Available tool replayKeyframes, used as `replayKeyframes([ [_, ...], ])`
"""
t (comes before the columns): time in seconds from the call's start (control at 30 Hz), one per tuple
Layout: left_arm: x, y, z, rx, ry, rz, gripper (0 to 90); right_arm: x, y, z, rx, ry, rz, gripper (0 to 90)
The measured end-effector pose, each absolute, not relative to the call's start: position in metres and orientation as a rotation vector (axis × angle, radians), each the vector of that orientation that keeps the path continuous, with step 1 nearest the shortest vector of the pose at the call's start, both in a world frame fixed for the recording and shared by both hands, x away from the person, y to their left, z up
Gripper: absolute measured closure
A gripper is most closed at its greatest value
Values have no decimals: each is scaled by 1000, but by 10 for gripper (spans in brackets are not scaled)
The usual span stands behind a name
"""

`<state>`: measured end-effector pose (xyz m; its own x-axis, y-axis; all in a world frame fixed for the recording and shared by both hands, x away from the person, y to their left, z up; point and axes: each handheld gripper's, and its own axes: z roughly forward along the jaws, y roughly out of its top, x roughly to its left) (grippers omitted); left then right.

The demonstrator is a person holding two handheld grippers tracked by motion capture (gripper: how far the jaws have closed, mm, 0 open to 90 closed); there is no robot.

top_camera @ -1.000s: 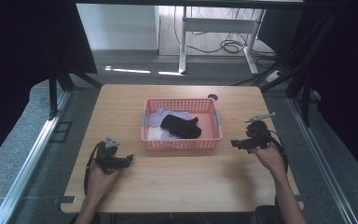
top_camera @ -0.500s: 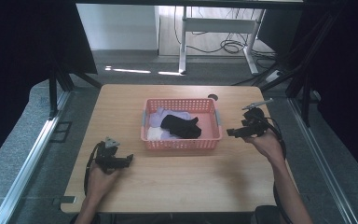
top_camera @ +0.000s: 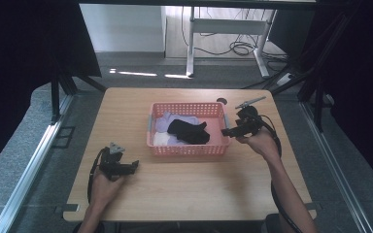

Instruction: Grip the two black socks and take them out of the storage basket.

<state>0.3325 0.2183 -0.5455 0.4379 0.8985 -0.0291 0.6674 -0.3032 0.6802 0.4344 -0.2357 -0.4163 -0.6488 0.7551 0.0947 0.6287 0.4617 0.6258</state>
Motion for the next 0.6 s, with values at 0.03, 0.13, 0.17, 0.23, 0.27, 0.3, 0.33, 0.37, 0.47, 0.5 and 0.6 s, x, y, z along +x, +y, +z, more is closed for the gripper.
replayKeyframes([
  [0.03, 333, 218, -546, 2066, 1309, 481, 119, 436, -231, -417, 1194, 2521, 948, 202],
  [0.13, 333, 218, -546, 2066, 1309, 481, 118, 441, -215, -421, 1165, 2544, 944, 228],
  [0.17, 333, 218, -546, 2066, 1309, 481, 119, 443, -211, -422, 1160, 2551, 946, 232],
  [0.23, 333, 218, -546, 2066, 1309, 481, 119, 446, -202, -425, 1147, 2567, 942, 238],
  [0.27, 333, 218, -546, 2066, 1309, 481, 119, 448, -198, -426, 1142, 2571, 945, 239],
  [0.3, 333, 218, -546, 2066, 1309, 481, 119, 450, -194, -428, 1139, 2575, 940, 240],
  [0.33, 333, 218, -546, 2066, 1309, 481, 118, 451, -190, -429, 1130, 2582, 942, 240],
  [0.37, 333, 218, -546, 2066, 1309, 481, 118, 451, -190, -429, 1130, 2582, 942, 240],
  [0.47, 333, 218, -546, 2066, 1308, 481, 118, 456, -178, -433, 1106, 2596, 944, 240],
  [0.5, 333, 218, -546, 2066, 1308, 481, 118, 458, -174, -435, 1101, 2604, 943, 237],
  [0.6, 333, 218, -546, 2066, 1308, 481, 118, 464, -155, -443, 1077, 2627, 940, 233],
])
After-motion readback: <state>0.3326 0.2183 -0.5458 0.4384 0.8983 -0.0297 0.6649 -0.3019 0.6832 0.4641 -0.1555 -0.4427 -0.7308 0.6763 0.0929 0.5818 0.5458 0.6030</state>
